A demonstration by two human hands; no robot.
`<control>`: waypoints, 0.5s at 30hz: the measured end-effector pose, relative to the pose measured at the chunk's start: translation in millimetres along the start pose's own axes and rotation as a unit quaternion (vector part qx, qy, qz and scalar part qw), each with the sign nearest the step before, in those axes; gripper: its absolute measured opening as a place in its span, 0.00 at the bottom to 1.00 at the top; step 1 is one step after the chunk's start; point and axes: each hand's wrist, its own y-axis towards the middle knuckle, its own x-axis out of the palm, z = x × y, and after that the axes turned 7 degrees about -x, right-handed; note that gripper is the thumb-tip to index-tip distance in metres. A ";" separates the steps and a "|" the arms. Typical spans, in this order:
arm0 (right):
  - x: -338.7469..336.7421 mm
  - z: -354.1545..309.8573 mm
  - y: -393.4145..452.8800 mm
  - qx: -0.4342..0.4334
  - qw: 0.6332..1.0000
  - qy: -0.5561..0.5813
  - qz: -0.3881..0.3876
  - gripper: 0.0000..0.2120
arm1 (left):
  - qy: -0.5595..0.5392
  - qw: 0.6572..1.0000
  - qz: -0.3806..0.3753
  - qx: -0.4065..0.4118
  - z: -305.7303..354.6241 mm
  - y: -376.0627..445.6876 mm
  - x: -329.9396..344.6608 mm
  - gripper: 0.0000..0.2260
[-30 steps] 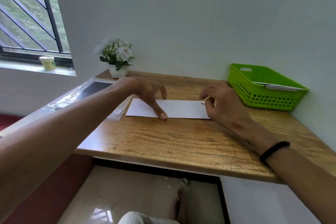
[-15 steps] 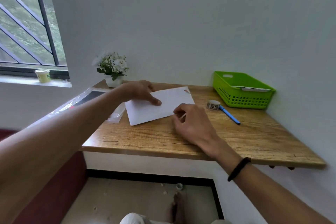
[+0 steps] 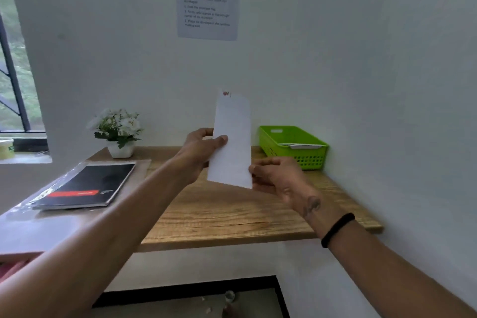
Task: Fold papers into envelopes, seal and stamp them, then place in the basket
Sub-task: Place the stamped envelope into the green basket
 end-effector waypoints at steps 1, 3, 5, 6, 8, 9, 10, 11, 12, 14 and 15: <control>-11.6 -8.4 -0.3 -0.011 1.000 -0.013 0.013 0.06 | -0.012 1.000 0.000 0.007 3.5 2.2 12.2 0.14; -35.2 -25.3 -3.4 -0.038 0.998 -0.038 0.033 0.11 | -0.039 0.999 0.004 0.016 11.2 9.8 38.3 0.15; -55.7 -39.7 -8.8 -0.098 0.987 -0.117 0.048 0.22 | -0.062 0.998 0.001 0.017 18.4 18.6 63.4 0.15; -64.7 -45.6 -11.4 -0.147 0.969 -0.191 0.053 0.27 | -0.071 0.997 0.000 0.016 21.6 22.1 74.7 0.13; -85.2 -56.6 -12.2 -0.254 0.899 -0.356 0.040 0.31 | -0.085 0.996 -0.008 0.014 30.1 30.0 99.1 0.07; -93.8 -59.2 -10.4 -0.295 0.856 -0.423 0.025 0.29 | -0.091 0.996 -0.013 0.012 34.4 32.7 109.3 0.04; -102.4 -61.2 -6.2 -0.327 0.817 -0.475 0.014 0.26 | -0.097 0.995 -0.018 0.007 38.6 37.2 119.5 0.04; -109.4 -61.9 -1.0 -0.354 0.779 -0.517 0.013 0.21 | -0.105 0.994 -0.023 -0.001 42.6 42.1 128.8 0.05; -115.5 -62.1 4.4 -0.380 0.740 -0.554 0.028 0.16 | -0.114 0.993 -0.027 -0.010 46.4 47.4 137.6 0.06; -121.2 -62.1 13.8 -0.429 0.665 -0.607 0.076 0.09 | -0.129 0.991 -0.026 -0.030 51.3 56.7 149.1 0.06; -125.0 -62.8 19.5 -0.444 0.637 -0.623 0.099 0.07 | -0.134 0.990 -0.030 -0.040 52.5 63.0 155.1 0.07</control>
